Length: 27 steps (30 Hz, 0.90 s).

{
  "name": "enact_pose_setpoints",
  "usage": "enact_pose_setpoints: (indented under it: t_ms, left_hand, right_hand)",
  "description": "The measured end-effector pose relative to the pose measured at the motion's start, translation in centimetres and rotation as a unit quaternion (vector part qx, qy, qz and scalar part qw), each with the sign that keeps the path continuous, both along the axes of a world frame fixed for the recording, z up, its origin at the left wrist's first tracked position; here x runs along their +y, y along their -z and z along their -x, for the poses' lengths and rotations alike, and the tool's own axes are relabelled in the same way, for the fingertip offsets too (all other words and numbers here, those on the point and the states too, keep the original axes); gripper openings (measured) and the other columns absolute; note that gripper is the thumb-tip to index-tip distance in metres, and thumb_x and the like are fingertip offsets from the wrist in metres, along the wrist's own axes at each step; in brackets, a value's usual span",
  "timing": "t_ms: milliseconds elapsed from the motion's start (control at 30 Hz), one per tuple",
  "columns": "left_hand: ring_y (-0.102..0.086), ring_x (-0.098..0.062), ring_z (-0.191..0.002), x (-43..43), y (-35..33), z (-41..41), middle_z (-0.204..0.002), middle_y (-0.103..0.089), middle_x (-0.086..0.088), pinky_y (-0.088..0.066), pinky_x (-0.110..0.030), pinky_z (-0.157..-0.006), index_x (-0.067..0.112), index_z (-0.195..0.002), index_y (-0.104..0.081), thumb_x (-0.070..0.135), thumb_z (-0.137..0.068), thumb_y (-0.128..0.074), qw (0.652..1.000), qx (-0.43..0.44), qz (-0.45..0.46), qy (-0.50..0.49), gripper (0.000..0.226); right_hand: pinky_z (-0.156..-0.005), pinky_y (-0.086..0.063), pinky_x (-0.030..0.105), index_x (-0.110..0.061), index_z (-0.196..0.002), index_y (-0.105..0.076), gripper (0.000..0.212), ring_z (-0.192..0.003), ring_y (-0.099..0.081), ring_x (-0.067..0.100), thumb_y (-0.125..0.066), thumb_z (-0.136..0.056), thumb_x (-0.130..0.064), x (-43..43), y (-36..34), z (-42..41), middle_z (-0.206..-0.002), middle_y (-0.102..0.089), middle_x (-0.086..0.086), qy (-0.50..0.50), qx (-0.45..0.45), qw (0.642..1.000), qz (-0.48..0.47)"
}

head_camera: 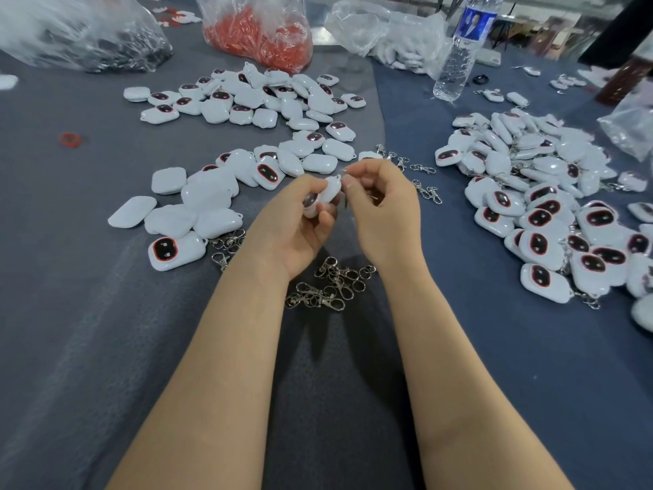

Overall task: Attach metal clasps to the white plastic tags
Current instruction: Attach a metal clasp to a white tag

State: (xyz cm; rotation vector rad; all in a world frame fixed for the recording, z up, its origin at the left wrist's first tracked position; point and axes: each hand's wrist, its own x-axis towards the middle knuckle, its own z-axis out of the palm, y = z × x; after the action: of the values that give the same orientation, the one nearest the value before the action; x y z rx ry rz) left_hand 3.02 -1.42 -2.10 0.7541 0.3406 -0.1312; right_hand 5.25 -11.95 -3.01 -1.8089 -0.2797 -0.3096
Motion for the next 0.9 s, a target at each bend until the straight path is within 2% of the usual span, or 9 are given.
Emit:
enact_pose_setpoints:
  t_ms: [167, 300, 367, 500, 567, 633, 700, 767, 900]
  left_hand:
    - [-0.046, -0.002, -0.043, 0.0, 0.0, 0.1, -0.064, -0.057, -0.003, -0.04, -0.008, -0.038, 0.004, -0.087, -0.06, 0.009, -0.092, -0.051, 1.0, 0.006, 0.011, -0.026, 0.012]
    - [-0.05, -0.002, -0.042, -0.3, 0.3, 0.0, -0.062, -0.06, 0.003, -0.042, -0.013, -0.041, 0.016, -0.088, -0.059, 0.007, -0.088, -0.057, 0.981, -0.013, -0.163, -0.104, 0.009]
    - [-0.053, -0.004, -0.047, -0.4, 0.5, -0.1, -0.072, -0.06, 0.005, -0.045, -0.018, -0.048, 0.021, -0.091, -0.059, 0.007, -0.085, -0.059, 0.92, -0.053, -0.353, -0.16, 0.015]
    - [-0.05, -0.013, -0.072, -0.9, 1.2, 0.4, -0.08, -0.055, 0.008, -0.036, -0.021, -0.063, 0.02, -0.1, -0.059, 0.015, -0.085, -0.06, 0.706, -0.18, -0.66, -0.183, 0.016]
    - [-0.048, -0.01, -0.073, -0.9, 1.5, 0.3, -0.08, -0.054, 0.01, -0.033, -0.019, -0.06, 0.02, -0.101, -0.059, 0.015, -0.086, -0.06, 0.682, -0.204, -0.68, -0.176, 0.016]
    - [-0.049, -0.003, -0.068, -0.8, 1.4, 0.1, -0.077, -0.055, 0.012, -0.038, -0.014, -0.062, 0.018, -0.101, -0.059, 0.012, -0.085, -0.06, 0.727, -0.188, -0.634, -0.186, 0.017]
    - [-0.055, 0.001, -0.06, -0.8, 1.0, -0.2, -0.077, -0.057, 0.011, -0.048, -0.016, -0.062, 0.018, -0.096, -0.059, 0.009, -0.084, -0.06, 0.835, -0.128, -0.499, -0.193, 0.014]
    - [-0.053, 0.0, -0.046, -0.8, 0.6, -0.3, -0.073, -0.058, 0.004, -0.048, -0.017, -0.047, 0.017, -0.088, -0.06, 0.008, -0.086, -0.058, 0.934, -0.05, -0.307, -0.177, 0.01]
    - [-0.049, -0.001, -0.04, -0.1, 0.2, 0.0, -0.066, -0.063, -0.003, -0.041, -0.009, -0.038, 0.004, -0.085, -0.064, 0.01, -0.09, -0.054, 0.996, -0.007, -0.04, -0.081, 0.012]
  right_hand:
    - [-0.065, -0.041, 0.006, -0.022, -0.086, -0.06, 0.01, -0.07, -0.051, -0.001, -0.059, -0.092, -0.014, 0.1, 0.2, -0.1, -0.077, -0.059, -0.011, 0.011, 0.003, 1.0, 0.017]
    - [-0.062, -0.037, 0.007, -0.018, -0.082, -0.058, 0.013, -0.065, -0.046, 0.002, -0.057, -0.091, -0.009, 0.1, 0.2, 0.1, -0.073, -0.056, -0.007, 0.022, -0.035, 0.996, 0.084]
    - [-0.062, -0.036, 0.011, -0.014, -0.082, -0.058, 0.012, -0.068, -0.046, 0.008, -0.055, -0.092, -0.007, 0.0, 0.2, 0.1, -0.073, -0.056, -0.004, 0.018, -0.043, 0.99, 0.13]
    - [-0.062, -0.033, 0.026, -0.014, -0.081, -0.054, 0.013, -0.071, -0.045, 0.016, -0.051, -0.092, -0.01, -0.4, 0.6, -0.2, -0.076, -0.054, -0.001, 0.008, -0.017, 0.976, 0.219]
    - [-0.064, -0.034, 0.028, -0.014, -0.084, -0.054, 0.011, -0.075, -0.046, 0.017, -0.05, -0.094, -0.012, -0.5, 0.7, -0.3, -0.081, -0.056, 0.001, 0.005, -0.01, 0.973, 0.231]
    - [-0.067, -0.033, 0.026, -0.012, -0.088, -0.056, 0.008, -0.078, -0.047, 0.016, -0.051, -0.094, -0.011, -0.5, 0.7, -0.2, -0.083, -0.056, 0.001, 0.001, -0.012, 0.979, 0.203]
    - [-0.069, -0.035, 0.021, -0.012, -0.095, -0.058, 0.007, -0.08, -0.048, 0.015, -0.052, -0.093, -0.01, -0.3, 0.5, -0.2, -0.086, -0.056, 0.002, -0.013, 0.001, 0.987, 0.163]
    - [-0.068, -0.037, 0.012, -0.015, -0.097, -0.058, 0.008, -0.078, -0.048, 0.012, -0.055, -0.092, -0.009, -0.2, 0.4, -0.1, -0.088, -0.057, 0.003, -0.026, 0.003, 0.991, 0.13]
    - [-0.066, -0.04, 0.007, -0.019, -0.089, -0.06, 0.007, -0.071, -0.051, 0.003, -0.06, -0.091, -0.013, 0.1, -0.1, 0.3, -0.078, -0.059, -0.008, -0.007, -0.031, 0.997, 0.068]
